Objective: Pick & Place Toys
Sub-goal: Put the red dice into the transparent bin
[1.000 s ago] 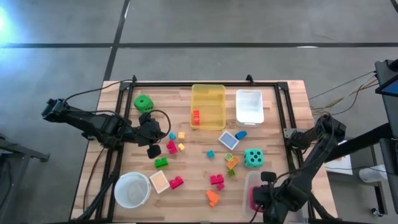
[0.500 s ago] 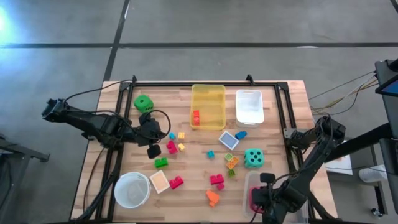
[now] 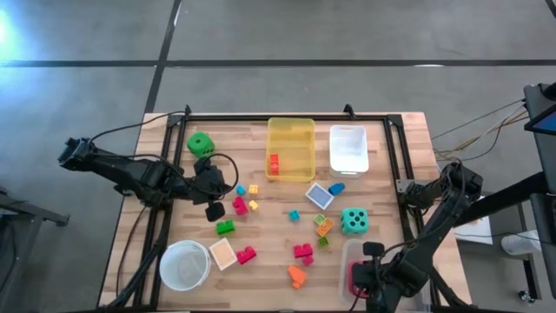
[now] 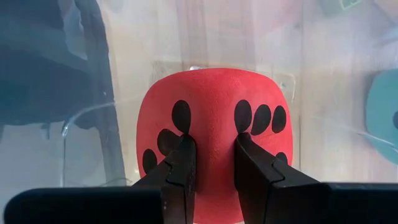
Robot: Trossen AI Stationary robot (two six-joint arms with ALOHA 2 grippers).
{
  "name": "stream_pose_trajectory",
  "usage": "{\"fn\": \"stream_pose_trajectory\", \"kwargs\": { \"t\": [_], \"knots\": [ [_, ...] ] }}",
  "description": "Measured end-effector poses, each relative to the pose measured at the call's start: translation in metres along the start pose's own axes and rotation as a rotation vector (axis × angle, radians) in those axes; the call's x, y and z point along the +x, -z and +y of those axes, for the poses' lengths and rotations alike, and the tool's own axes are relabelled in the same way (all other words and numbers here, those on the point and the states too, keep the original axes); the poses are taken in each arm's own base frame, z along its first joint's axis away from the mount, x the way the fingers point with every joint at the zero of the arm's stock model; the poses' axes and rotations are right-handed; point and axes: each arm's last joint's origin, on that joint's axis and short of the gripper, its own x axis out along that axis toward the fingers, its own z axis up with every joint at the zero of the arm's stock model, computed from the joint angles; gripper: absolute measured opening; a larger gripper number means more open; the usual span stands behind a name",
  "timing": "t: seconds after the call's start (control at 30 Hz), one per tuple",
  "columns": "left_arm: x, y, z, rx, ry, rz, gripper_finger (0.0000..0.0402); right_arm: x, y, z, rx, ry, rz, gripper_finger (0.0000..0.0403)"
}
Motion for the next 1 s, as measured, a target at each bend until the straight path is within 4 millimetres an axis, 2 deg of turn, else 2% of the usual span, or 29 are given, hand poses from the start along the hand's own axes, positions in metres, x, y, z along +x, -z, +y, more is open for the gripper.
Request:
{"fn": "stream_pose_trajectory", "kwargs": {
  "t": [0.13, 0.4, 0.57, 0.73, 1.0],
  "knots": [
    [0.0, 0.0, 0.0, 0.0, 0.0, 0.0, 0.0, 0.0, 0.0, 0.0, 0.007, -0.001, 0.0, 0.0075],
    [0.0, 0.0, 0.0, 0.0, 0.0, 0.0, 0.0, 0.0, 0.0, 0.0, 0.059, 0.001, -0.002, 0.0241],
    [0.0, 0.0, 0.0, 0.0, 0.0, 0.0, 0.0, 0.0, 0.0, 0.0, 0.063, 0.001, -0.002, 0.0306],
    [0.0, 0.0, 0.0, 0.0, 0.0, 0.0, 0.0, -0.001, 0.0, 0.0, 0.081, 0.003, -0.001, 0.0333],
    [0.0, 0.0, 0.0, 0.0, 0.0, 0.0, 0.0, -0.011, -0.003, 0.002, 0.081, 0.007, -0.003, 0.0336]
  ]
}}
